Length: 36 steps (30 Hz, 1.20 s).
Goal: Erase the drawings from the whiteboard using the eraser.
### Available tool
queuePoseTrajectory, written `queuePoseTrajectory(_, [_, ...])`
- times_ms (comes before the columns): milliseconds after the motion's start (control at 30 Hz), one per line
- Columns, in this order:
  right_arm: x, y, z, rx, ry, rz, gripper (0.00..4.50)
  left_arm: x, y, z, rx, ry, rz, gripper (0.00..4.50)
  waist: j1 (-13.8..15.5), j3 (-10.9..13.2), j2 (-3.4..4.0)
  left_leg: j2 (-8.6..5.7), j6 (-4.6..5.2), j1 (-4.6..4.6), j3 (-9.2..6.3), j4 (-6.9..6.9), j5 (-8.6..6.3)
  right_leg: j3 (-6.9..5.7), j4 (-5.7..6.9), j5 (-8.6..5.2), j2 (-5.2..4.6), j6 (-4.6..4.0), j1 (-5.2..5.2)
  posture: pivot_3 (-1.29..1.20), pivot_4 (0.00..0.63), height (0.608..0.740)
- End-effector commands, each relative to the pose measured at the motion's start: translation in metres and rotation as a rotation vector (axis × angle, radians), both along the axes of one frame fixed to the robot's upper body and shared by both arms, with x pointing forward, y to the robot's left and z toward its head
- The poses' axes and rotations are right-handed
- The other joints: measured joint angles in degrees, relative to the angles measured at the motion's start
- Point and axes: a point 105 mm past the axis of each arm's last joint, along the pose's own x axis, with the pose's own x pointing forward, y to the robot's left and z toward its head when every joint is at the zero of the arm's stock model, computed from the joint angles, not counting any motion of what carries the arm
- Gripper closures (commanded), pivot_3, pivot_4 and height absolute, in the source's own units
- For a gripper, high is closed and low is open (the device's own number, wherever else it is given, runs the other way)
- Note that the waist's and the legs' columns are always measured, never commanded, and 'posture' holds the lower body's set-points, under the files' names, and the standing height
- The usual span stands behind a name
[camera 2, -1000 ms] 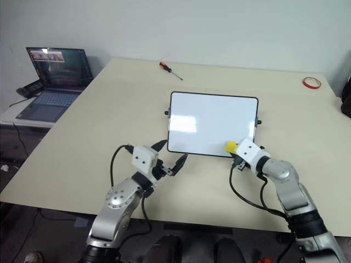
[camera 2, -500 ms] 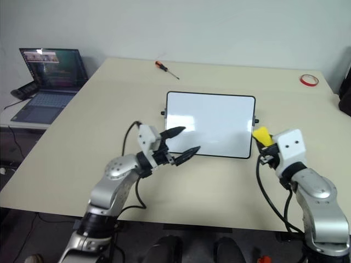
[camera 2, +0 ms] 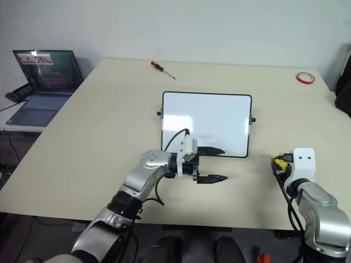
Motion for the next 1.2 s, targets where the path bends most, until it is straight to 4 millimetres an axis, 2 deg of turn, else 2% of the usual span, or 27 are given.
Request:
queuePoseTrajectory(33, [0.008, -0.004, 0.012, -0.019, -0.053, -0.002, 3.19, -0.004, -0.004, 0.009, -0.022, -0.051, -0.022, 0.0, -0.25, 0.0, 0.0, 0.0, 0.0, 0.0, 0.0, 0.0, 0.0, 0.01, 0.0, 0.0, 0.0, 0.0, 0.0, 0.0, 0.15, 0.74])
queuePoseTrajectory(233, [0.018, -0.001, 0.01, -0.029, -0.046, 0.022, 3.19, -0.007, -0.001, 0.009, -0.019, -0.054, -0.014, 0.0, -0.39, 0.0, 0.01, 0.01, 0.0, 0.0, -0.02, 0.01, 0.0, 0.0, 0.03, 0.0, 0.0, 0.0, 0.0, 0.0, 0.15, 0.74])
queuePoseTrajectory(533, [0.021, 0.004, 0.003, -0.01, -0.025, 0.035, 3.19, -0.005, 0.001, 0.011, -0.017, -0.064, 0.013, 0.0, -0.39, 0.0, 0.01, 0.0, 0.0, 0.01, -0.01, 0.02, 0.0, 0.01, 0.04, 0.0, -0.01, 0.0, 0.01, 0.0, 0.15, 0.74])
queuePoseTrajectory(733, [0.022, 0.001, 0.0, -0.023, -0.011, 0.035, 3.19, -0.002, 0.002, 0.012, -0.01, -0.07, 0.029, 0.0, -0.39, 0.0, 0.01, 0.0, 0.0, 0.01, 0.0, 0.02, 0.0, 0.02, 0.04, 0.0, 0.0, 0.0, 0.01, 0.0, 0.15, 0.74])
queuePoseTrajectory(800, [0.022, 0.0, -0.001, -0.026, -0.006, 0.031, 2.47, 0.0, 0.003, 0.012, -0.008, -0.07, 0.035, 0.0, -0.39, 0.0, 0.02, 0.0, 0.0, 0.01, 0.0, 0.02, 0.0, 0.01, 0.04, 0.0, 0.0, 0.0, 0.01, 0.0, 0.15, 0.74])
queuePoseTrajectory(867, [0.022, -0.002, -0.001, -0.034, -0.004, 0.026, 1.94, 0.0, 0.004, 0.011, -0.006, -0.069, 0.036, 0.0, -0.39, -0.01, 0.02, 0.0, 0.0, 0.01, 0.0, 0.02, 0.0, 0.01, 0.05, 0.0, 0.0, 0.0, 0.01, 0.0, 0.15, 0.74])
queuePoseTrajectory(1033, [0.022, -0.004, -0.001, -0.035, -0.006, 0.018, 0.1, 0.0, 0.004, 0.012, -0.005, -0.067, 0.035, 0.0, -0.4, -0.01, 0.02, 0.0, 0.0, 0.01, 0.0, 0.02, 0.0, 0.02, 0.05, 0.0, 0.0, 0.0, 0.01, 0.0, 0.15, 0.74])
queuePoseTrajectory(1200, [0.023, -0.005, 0.001, -0.041, -0.015, 0.011, 0.04, 0.0, 0.004, 0.012, -0.005, -0.066, 0.034, 0.0, -0.4, -0.01, 0.02, 0.0, 0.0, 0.01, 0.0, 0.03, 0.0, 0.02, 0.06, 0.0, 0.0, 0.0, 0.01, 0.0, 0.15, 0.74])
